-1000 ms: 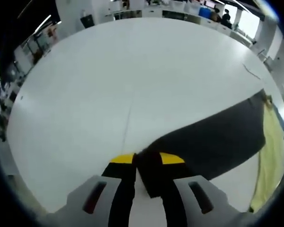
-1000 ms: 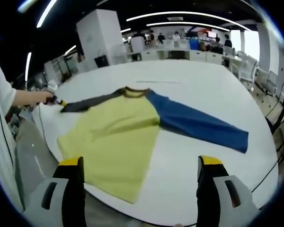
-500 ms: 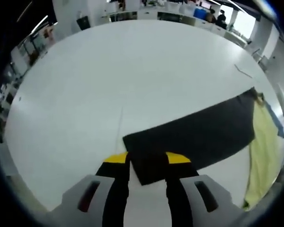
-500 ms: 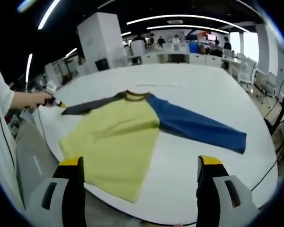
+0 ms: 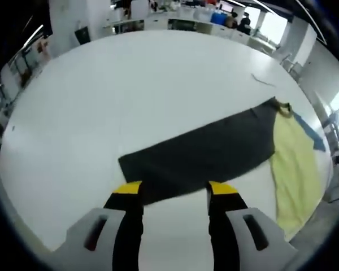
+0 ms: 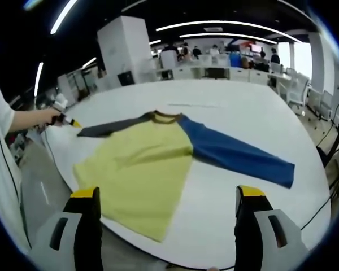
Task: Fold the garment on the visible template until the final outline fits inside the template.
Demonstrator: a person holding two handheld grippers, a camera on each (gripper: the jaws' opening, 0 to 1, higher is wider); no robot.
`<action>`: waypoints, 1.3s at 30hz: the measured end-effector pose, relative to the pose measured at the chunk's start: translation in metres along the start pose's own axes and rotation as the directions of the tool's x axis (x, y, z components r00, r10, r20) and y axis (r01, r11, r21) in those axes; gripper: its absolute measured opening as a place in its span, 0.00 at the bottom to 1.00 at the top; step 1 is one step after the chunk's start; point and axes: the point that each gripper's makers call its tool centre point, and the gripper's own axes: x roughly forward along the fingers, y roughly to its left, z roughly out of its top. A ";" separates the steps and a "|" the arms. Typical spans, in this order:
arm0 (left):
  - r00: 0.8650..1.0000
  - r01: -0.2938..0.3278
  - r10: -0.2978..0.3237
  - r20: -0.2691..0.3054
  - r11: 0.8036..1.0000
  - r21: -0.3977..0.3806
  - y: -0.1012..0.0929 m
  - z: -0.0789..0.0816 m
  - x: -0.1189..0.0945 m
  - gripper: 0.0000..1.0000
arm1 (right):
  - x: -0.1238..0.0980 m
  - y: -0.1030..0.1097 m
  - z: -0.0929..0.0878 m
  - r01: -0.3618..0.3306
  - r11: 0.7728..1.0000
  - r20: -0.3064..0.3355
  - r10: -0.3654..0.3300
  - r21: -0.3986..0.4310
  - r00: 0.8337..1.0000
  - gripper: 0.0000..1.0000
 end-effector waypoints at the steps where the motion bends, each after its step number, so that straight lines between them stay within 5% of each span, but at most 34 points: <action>1: 1.000 0.004 -0.004 -0.001 1.000 0.005 -0.002 -0.003 -0.002 0.43 | -0.001 0.001 0.000 -0.005 1.000 0.002 0.005 -0.003 1.000 0.99; 20: 0.993 0.084 -0.085 0.081 0.996 0.012 -0.051 -0.029 -0.045 0.59 | -0.018 0.005 -0.005 -0.046 0.998 0.015 0.046 -0.031 0.999 0.99; 39: 0.961 0.172 -0.191 0.202 0.979 0.108 -0.111 -0.030 -0.100 0.79 | -0.028 0.018 -0.011 -0.088 0.995 0.011 0.088 -0.054 0.996 0.99</action>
